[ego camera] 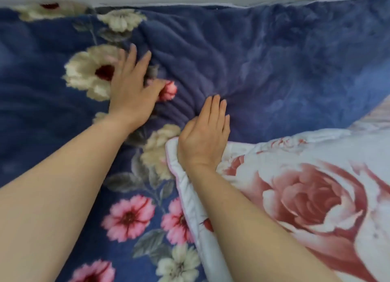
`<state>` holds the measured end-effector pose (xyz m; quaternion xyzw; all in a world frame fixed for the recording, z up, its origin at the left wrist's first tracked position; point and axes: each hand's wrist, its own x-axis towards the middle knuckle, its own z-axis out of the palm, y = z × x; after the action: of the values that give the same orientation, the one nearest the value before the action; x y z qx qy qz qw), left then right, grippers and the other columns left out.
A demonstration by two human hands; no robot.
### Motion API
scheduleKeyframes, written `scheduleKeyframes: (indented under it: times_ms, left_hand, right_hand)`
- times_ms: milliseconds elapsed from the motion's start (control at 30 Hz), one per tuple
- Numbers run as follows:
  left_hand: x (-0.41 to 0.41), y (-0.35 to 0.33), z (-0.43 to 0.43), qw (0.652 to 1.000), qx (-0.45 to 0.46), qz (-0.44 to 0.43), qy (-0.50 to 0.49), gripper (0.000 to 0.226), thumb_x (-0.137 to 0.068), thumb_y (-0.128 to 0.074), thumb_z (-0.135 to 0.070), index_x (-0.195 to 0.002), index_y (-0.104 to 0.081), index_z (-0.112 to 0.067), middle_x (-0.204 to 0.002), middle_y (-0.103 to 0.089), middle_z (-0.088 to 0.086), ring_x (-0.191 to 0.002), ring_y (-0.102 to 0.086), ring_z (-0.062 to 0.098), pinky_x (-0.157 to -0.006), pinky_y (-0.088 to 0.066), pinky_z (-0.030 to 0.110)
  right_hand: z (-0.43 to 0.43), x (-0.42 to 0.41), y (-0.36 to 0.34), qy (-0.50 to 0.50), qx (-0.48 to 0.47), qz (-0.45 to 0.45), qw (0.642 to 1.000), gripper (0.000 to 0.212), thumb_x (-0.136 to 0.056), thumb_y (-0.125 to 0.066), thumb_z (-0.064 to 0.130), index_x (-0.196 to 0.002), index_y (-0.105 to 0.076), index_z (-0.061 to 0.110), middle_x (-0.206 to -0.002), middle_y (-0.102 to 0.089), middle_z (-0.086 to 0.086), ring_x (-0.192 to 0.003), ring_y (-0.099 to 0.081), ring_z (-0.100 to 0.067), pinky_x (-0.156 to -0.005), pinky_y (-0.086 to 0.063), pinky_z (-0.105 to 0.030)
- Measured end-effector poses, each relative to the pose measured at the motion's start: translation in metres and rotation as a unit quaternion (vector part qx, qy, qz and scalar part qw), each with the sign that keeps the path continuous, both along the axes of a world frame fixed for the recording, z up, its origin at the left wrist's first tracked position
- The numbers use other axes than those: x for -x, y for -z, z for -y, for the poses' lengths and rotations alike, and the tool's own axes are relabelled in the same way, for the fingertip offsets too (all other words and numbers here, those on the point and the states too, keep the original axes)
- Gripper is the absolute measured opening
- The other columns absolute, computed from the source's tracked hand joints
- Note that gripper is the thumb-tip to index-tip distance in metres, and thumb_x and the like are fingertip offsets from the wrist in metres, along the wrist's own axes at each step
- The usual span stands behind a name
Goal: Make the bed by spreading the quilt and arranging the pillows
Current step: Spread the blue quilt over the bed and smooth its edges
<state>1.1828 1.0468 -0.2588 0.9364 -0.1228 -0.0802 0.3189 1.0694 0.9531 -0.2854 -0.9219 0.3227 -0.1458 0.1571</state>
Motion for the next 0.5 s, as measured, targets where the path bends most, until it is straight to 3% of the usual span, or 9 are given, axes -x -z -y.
scheduleKeyframes:
  times_ms: [100, 233, 367, 433, 500]
  left_hand:
    - [0.097, -0.018, -0.044, 0.999, -0.018, 0.029, -0.005, 0.062, -0.092, -0.037, -0.031, -0.150, -0.026, -0.014, -0.161, -0.009, 0.010, -0.149, 0.001, 0.024, -0.120, -0.002, 0.037]
    - [0.250, -0.008, -0.123, 0.994, -0.108, 0.021, 0.002, 0.065, -0.094, -0.023, -0.046, -0.154, -0.014, -0.022, -0.162, 0.005, 0.002, -0.148, 0.013, 0.015, -0.118, 0.007, 0.030]
    - [0.255, 0.023, -0.143, 0.992, -0.079, 0.093, 0.014, 0.059, -0.091, -0.033, -0.036, -0.147, -0.035, -0.019, -0.159, -0.022, 0.005, -0.148, -0.011, 0.017, -0.118, -0.005, 0.030]
    - [0.250, 0.027, -0.141, 0.993, -0.058, 0.100, -0.003, 0.056, -0.091, -0.036, -0.034, -0.145, -0.039, -0.020, -0.158, -0.024, 0.003, -0.148, -0.013, 0.016, -0.117, -0.007, 0.031]
    - [0.250, 0.030, -0.144, 0.993, -0.074, 0.096, 0.010, 0.053, -0.095, -0.038, -0.031, -0.147, -0.036, -0.023, -0.160, -0.020, 0.002, -0.148, -0.009, 0.015, -0.118, -0.006, 0.032]
  right_hand:
    - [0.004, -0.004, -0.004, 0.002, -0.011, -0.006, 1.000, 0.061, -0.086, -0.027, 0.019, -0.142, -0.042, -0.001, -0.150, -0.042, -0.013, -0.142, -0.033, -0.029, -0.116, -0.021, -0.042]
    - [0.008, -0.002, -0.009, -0.038, -0.012, -0.057, 0.998, 0.058, -0.096, -0.034, 0.022, -0.150, -0.026, 0.003, -0.159, -0.025, -0.009, -0.148, -0.016, -0.025, -0.120, -0.011, -0.040]
    - [0.000, 0.014, -0.016, -0.111, -0.033, -0.119, 0.986, 0.062, -0.098, -0.027, 0.035, -0.150, -0.023, 0.000, -0.160, -0.019, -0.012, -0.148, -0.011, -0.028, -0.120, -0.008, -0.043]
    - [-0.019, 0.043, -0.025, -0.159, -0.034, -0.132, 0.978, 0.064, -0.095, -0.023, 0.039, -0.143, -0.033, -0.002, -0.154, -0.029, -0.016, -0.144, -0.020, -0.032, -0.118, -0.015, -0.046]
    - [-0.041, 0.086, -0.039, -0.216, -0.009, -0.164, 0.962, 0.060, -0.097, -0.030, 0.035, -0.144, -0.030, -0.001, -0.153, -0.028, -0.017, -0.143, -0.021, -0.033, -0.117, -0.017, -0.047]
